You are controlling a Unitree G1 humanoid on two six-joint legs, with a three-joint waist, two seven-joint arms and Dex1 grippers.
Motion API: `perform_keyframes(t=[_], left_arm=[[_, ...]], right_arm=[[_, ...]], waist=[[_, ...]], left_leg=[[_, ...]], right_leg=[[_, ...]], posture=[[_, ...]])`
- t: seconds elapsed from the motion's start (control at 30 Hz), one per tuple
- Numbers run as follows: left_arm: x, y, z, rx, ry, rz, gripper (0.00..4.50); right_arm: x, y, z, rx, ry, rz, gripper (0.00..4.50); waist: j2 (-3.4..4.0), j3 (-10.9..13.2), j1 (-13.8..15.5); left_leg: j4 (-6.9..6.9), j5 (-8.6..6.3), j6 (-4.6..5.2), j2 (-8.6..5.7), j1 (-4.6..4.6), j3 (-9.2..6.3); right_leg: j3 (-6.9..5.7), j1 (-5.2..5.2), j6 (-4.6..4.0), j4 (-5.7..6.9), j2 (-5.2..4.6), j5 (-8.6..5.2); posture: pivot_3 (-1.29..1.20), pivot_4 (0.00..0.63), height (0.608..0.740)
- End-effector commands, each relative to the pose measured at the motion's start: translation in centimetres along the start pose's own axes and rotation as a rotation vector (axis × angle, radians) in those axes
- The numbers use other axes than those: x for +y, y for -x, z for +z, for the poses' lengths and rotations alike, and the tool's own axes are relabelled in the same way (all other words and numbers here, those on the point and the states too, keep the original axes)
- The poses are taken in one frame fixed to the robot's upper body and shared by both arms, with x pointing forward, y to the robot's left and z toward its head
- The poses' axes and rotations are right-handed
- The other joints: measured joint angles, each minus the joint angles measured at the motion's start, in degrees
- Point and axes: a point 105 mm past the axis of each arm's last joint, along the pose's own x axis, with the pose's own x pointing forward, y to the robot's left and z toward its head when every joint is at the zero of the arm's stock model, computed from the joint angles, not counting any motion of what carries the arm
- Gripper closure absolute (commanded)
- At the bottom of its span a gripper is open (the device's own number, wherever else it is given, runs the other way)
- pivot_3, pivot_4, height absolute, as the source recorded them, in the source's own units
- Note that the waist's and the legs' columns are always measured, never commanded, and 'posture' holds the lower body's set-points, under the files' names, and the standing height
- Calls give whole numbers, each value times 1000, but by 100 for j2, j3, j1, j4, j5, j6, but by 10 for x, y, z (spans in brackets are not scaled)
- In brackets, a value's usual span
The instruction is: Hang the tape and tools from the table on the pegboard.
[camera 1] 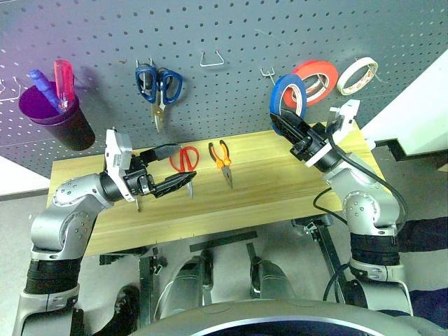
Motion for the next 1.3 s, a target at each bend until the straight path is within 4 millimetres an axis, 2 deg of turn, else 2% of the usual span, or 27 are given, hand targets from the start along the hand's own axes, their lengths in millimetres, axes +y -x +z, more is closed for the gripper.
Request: perform_keyframes(t=[0.03, 0.37, 0.87, 1.13, 1.3], left_arm=[[-6, 4, 13, -21, -27, -9, 0], [-14, 8, 16, -19, -25, -5, 0], [-18, 19, 22, -20, -26, 38, 0], [-22, 29, 22, -5, -29, 81, 0], [-23, 30, 24, -6, -38, 91, 0]], right_arm=[[-4, -7, 10, -53, 86, -6, 3810], [-6, -28, 4, -71, 162, 15, 3810], [-19, -49, -11, -67, 246, -30, 3810], [-32, -54, -22, -42, 292, -87, 3810], [-32, -59, -26, -38, 283, -84, 3810]], waist=[[0, 0, -3], [0, 0, 3], [0, 0, 8], [0, 0, 15], [0, -1, 18]], left_leg=[[5, 0, 0, 0, 0, 0], [67, 0, -3, 6, 0, -2], [61, 2, -9, 7, 0, -2], [57, 2, -10, 7, 0, 0], [61, 1, -22, 7, 0, -1]], right_leg=[[0, 0, 0, 4, 0, 0], [2, -2, 0, 70, -1, -1], [1, -10, 0, 74, 0, -1], [1, -11, 0, 73, -1, -1], [1, -9, -2, 75, 0, 0]], posture=[[-19, 290, 740], [-1, 285, 740], [23, 283, 740], [46, 279, 740], [53, 277, 740]])
